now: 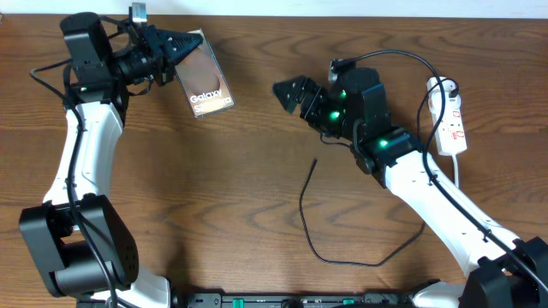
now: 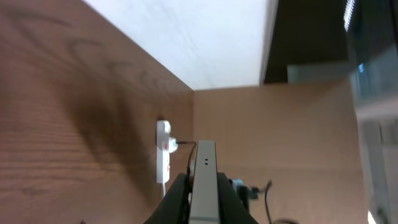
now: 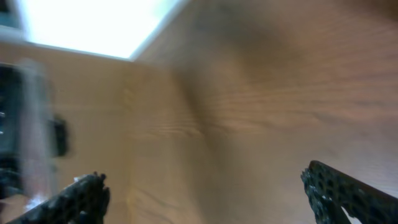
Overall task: Plug charger to phone and switch on socket
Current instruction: 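Move the right gripper down over the black charging cable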
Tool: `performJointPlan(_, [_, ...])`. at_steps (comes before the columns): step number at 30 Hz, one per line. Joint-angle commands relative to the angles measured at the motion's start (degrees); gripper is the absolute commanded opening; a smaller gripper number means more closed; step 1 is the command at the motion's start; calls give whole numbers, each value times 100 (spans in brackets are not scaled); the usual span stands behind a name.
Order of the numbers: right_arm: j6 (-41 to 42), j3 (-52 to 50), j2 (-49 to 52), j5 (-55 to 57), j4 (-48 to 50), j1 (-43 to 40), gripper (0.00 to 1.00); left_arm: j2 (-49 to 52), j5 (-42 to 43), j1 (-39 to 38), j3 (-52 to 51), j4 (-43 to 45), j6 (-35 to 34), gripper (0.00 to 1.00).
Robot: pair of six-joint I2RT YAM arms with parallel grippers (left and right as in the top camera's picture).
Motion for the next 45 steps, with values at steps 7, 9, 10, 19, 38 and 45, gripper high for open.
performJointPlan(7, [-1613, 1032, 59, 179, -2715, 87, 99, -125, 1137, 31, 170, 691, 221, 7])
performJointPlan(9, [-1864, 1110, 96, 225, -3228, 131, 99, -125, 1161, 31, 170, 691, 221, 8])
performJointPlan(10, [-2090, 1110, 101, 223, -3451, 153, 99, -125, 1185, 31, 170, 691, 221, 8])
performJointPlan(19, [-2507, 1108, 101, 81, -3536, 323, 99, -125, 1241, 31, 170, 691, 221, 7])
performJointPlan(38, [-905, 2570, 2065, 1060, -5200, 645, 90, -125, 1266, 37, 170, 693, 387, 7])
performJointPlan(45, [-164, 2570, 2396, 1456, -5713, 645, 78, -125, 1285, 37, 170, 691, 415, 7])
